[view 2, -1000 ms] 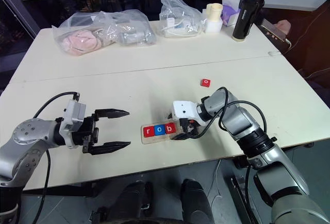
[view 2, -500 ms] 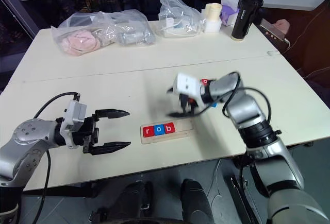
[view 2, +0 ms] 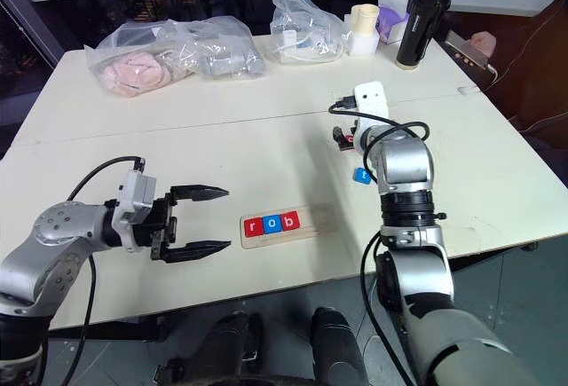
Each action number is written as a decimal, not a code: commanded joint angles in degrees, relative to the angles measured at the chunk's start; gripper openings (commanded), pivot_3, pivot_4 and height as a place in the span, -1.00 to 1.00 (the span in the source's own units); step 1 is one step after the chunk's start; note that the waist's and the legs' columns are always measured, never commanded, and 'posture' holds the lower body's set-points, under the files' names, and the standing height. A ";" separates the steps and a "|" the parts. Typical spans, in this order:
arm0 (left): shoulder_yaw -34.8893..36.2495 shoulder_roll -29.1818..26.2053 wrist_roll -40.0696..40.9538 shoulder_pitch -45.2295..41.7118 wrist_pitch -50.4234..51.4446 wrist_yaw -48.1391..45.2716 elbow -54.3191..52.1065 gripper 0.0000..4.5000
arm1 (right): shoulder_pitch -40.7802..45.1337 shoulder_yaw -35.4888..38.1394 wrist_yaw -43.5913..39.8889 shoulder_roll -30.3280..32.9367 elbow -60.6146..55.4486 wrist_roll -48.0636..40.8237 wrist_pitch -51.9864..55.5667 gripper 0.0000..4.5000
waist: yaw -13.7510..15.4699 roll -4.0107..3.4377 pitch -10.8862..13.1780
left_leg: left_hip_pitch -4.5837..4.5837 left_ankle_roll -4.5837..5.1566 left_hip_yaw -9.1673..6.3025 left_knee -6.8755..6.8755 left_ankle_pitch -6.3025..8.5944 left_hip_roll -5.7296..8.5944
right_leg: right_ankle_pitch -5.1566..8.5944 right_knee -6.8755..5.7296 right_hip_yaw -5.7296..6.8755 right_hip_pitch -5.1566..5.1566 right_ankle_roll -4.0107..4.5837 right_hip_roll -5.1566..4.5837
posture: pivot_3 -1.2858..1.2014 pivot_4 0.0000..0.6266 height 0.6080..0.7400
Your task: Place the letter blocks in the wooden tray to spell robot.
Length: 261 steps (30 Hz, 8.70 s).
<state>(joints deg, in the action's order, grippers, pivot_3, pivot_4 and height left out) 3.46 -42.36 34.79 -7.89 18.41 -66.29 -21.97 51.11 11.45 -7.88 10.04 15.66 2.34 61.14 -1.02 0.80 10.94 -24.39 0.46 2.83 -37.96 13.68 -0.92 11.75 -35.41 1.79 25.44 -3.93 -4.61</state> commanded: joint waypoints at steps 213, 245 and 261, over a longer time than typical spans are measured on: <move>2.36 -0.43 0.99 0.56 -0.70 2.17 -1.70 1.00 | -15.42 -6.09 -19.40 15.39 -27.57 3.41 9.75 0.98 | 0.27 -0.06 0.08 | 0.01 0.17 0.12 -0.16 0.13 -0.02 | -0.10 0.16 -0.04 -0.05 -0.16 -0.10 | 0.03 -0.52 1.00; 2.35 0.01 0.57 0.41 -0.81 3.37 -2.08 1.00 | -14.73 1.17 0.99 -0.42 -26.41 -2.18 23.71 -0.48 | 0.09 -0.07 0.04 | 0.01 0.18 0.08 -0.12 0.13 -0.02 | -0.09 0.20 -0.01 -0.07 -0.17 -0.03 | 0.03 -0.52 1.00; 1.17 1.02 -0.03 -0.83 -1.40 2.69 -0.55 1.00 | -29.87 -4.97 -5.30 9.69 -49.74 -13.19 31.36 -0.48 | 0.02 -0.09 0.05 | -0.04 0.16 0.05 -0.02 0.14 -0.04 | -0.06 0.32 0.01 0.01 -0.18 -0.07 | 0.03 -0.52 1.00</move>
<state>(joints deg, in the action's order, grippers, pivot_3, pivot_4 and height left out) 4.57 -41.48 34.88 -7.85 18.08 -63.52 -22.01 21.85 7.08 -12.97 19.26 -32.33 -9.44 92.08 -1.00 0.72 11.00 -24.43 0.62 2.88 -37.96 13.83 -0.97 11.69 -35.09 1.80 25.45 -4.11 -4.68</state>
